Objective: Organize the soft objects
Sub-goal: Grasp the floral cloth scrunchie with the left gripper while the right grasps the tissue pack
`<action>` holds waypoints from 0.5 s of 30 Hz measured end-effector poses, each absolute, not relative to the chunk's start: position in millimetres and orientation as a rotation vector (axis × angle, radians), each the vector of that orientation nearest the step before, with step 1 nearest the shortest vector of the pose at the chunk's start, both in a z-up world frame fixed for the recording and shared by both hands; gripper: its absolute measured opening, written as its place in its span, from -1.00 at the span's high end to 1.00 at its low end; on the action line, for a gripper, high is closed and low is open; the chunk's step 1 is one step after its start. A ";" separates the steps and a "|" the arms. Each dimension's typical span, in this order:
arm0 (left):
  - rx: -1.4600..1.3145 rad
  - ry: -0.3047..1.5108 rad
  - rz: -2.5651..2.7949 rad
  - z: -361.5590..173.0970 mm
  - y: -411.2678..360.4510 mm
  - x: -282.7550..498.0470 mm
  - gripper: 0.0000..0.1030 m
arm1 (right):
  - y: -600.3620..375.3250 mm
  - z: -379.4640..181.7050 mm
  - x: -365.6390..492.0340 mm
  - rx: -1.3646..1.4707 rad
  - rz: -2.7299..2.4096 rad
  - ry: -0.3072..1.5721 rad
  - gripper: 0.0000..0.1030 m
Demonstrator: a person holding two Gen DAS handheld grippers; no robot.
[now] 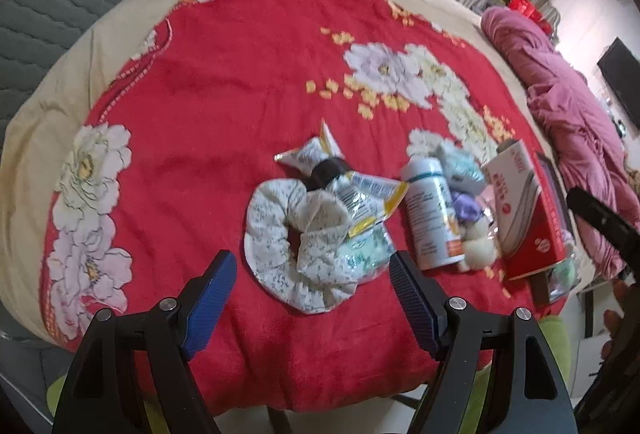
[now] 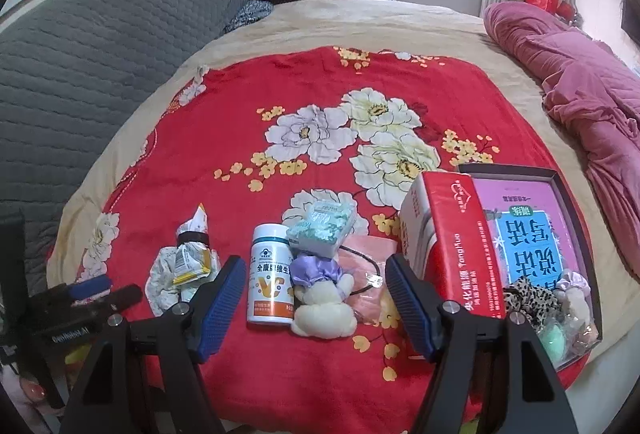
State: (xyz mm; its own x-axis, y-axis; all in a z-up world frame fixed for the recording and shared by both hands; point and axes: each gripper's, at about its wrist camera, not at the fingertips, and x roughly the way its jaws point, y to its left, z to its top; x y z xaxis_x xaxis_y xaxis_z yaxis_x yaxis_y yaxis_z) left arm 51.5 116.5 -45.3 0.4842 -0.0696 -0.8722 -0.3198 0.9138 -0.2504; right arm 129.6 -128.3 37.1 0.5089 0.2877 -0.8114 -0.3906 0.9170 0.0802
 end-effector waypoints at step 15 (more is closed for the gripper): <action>-0.439 1.164 0.189 -94.7 129.0 76.2 -0.54 | -112.9 -14.1 173.3 -0.076 0.375 1.046 -0.38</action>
